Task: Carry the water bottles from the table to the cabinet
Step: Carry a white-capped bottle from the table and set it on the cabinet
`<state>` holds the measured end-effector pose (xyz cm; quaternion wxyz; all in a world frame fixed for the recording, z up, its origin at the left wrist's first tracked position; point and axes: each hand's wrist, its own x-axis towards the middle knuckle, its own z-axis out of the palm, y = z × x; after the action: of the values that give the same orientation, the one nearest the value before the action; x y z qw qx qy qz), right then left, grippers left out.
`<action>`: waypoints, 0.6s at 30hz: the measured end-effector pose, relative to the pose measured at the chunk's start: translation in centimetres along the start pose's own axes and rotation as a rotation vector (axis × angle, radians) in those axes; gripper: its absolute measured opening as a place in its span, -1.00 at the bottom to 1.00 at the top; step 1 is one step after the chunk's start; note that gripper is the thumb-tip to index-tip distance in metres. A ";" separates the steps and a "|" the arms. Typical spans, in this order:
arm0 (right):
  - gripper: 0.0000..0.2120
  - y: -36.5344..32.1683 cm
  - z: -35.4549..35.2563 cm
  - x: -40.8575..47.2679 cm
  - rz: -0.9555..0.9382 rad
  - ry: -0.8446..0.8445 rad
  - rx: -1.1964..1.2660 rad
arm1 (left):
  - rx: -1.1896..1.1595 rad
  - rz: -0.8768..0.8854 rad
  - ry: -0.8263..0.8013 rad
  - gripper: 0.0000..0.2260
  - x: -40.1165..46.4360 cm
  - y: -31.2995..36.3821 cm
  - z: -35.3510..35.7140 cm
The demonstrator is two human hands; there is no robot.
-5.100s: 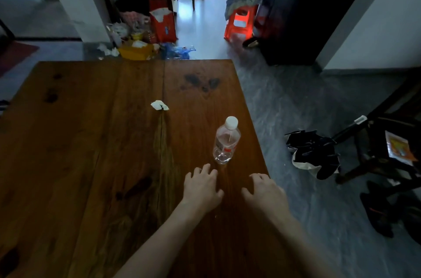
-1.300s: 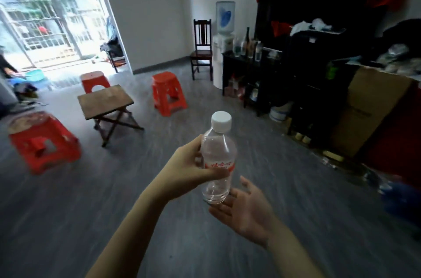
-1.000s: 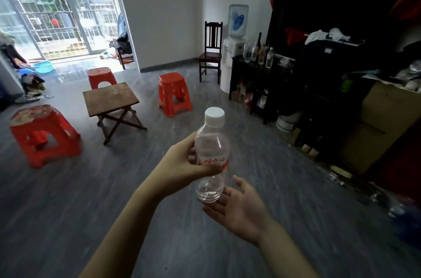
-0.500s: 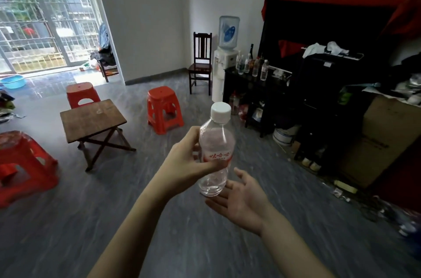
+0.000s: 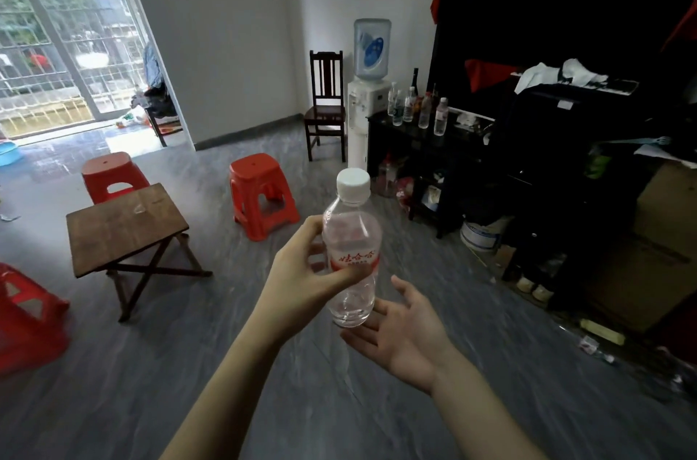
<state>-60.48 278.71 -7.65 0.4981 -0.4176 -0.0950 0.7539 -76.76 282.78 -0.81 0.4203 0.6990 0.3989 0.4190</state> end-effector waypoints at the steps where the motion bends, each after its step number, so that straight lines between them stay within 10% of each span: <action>1: -0.35 -1.5 -0.4 1.1 0.000 -0.005 0.009 | 0.022 0.006 -0.006 -0.50 2.0 -0.1 0.6; 18: -0.38 -23.1 -3.2 19.0 -0.021 0.032 -0.019 | 0.115 0.031 -0.018 -0.55 29.7 -4.8 6.0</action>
<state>-45.59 304.82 -6.91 0.5037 -0.4335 -0.0985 0.7408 -62.43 309.86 0.42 0.3762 0.7320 0.4077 0.3956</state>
